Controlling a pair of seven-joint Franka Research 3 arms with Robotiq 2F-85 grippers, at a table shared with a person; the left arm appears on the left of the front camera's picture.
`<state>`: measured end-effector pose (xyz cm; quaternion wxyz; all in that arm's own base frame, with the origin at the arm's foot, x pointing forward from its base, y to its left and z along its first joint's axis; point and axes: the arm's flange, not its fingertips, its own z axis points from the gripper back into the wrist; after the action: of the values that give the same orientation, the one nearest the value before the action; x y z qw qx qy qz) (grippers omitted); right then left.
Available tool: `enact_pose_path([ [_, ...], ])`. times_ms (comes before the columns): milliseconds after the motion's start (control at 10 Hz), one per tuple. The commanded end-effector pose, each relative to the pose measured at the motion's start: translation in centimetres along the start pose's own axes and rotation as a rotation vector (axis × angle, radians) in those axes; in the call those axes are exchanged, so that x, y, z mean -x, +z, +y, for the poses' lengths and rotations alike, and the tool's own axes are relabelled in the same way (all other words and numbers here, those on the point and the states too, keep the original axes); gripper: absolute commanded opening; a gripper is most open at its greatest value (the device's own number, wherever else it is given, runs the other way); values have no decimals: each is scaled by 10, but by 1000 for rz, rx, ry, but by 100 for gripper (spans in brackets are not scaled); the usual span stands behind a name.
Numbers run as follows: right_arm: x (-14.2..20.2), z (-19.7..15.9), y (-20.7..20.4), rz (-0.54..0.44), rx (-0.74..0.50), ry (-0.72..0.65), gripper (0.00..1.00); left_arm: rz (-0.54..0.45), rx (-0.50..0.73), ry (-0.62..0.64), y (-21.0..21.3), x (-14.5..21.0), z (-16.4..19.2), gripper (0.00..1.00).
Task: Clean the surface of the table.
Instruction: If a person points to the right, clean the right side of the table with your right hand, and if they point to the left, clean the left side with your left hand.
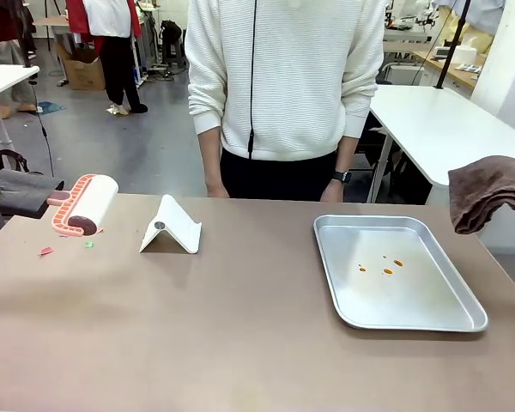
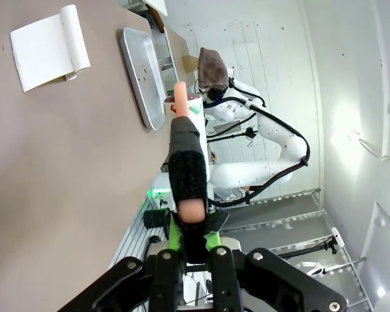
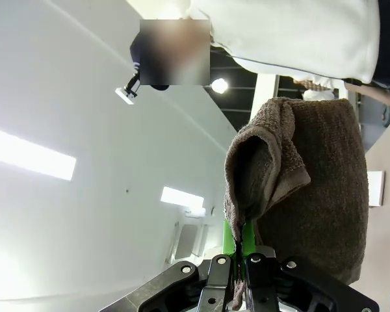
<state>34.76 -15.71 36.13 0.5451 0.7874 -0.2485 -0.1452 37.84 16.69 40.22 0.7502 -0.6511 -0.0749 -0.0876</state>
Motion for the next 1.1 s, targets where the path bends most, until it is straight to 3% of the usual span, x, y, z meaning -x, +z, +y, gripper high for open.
enact_pose_path([
  [0, 0, 7, 1, 1, -2, -23, 0, 6, 8, -23, 1, 3, -3, 0],
  [1000, 0, 7, 1, 1, -2, -23, 0, 6, 8, -23, 1, 3, -3, 0],
])
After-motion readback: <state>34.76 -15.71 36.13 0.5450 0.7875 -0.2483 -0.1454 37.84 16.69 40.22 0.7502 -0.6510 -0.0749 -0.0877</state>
